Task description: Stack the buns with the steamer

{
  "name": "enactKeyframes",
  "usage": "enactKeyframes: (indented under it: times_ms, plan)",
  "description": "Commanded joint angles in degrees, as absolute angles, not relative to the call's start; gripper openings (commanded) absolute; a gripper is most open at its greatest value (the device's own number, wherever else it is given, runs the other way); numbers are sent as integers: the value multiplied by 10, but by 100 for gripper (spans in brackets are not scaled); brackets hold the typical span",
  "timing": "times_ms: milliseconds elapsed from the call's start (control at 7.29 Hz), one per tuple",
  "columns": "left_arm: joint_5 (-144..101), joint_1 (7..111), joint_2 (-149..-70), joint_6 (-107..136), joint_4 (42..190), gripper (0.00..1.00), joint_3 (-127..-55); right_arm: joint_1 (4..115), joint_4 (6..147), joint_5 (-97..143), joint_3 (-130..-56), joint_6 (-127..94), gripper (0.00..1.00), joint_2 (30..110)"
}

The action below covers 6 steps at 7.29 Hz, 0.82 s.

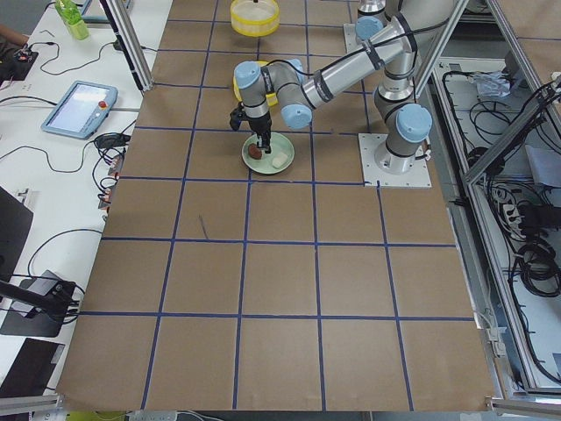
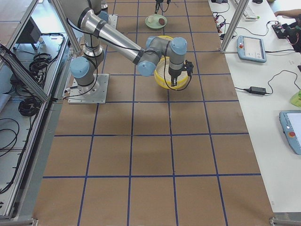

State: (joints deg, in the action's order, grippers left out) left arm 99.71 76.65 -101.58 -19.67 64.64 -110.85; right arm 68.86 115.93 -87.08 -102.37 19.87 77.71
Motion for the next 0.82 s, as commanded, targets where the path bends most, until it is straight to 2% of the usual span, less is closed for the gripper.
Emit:
enactKeyframes:
  times_ms: [0, 137, 275, 686]
  plan:
    - [995, 767, -1001, -201, 664, 64, -1113, 715, 1143, -868, -1022, 154, 4, 791]
    - [999, 766, -1018, -202, 664, 80, -1122, 731, 1143, -869, -1022, 141, 4, 790]
    - [1000, 765, -1036, -203, 660, 83, -1125, 733, 1143, -867, -1023, 139, 4, 790]
    - [1002, 762, -1059, -202, 658, 83, -1128, 733, 1143, -868, -1026, 140, 4, 789]
